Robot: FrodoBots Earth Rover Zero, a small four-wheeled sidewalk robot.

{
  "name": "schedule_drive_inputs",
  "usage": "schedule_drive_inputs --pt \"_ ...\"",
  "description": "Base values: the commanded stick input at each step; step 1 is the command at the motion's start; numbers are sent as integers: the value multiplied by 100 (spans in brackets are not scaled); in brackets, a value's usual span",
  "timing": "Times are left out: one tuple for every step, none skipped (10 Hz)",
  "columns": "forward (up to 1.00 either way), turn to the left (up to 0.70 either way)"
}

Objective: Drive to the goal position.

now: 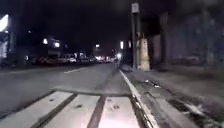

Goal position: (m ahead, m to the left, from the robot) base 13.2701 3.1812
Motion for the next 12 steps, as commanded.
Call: schedule_drive_inputs --pt "0 0" --pt "0 0" --pt "0 0" --pt "10 0" --pt "43 0" --pt "84 0" --pt "100 0" --pt "100 0" --pt "100 0" --pt "100 0" --pt "100 0" --pt "100 0"
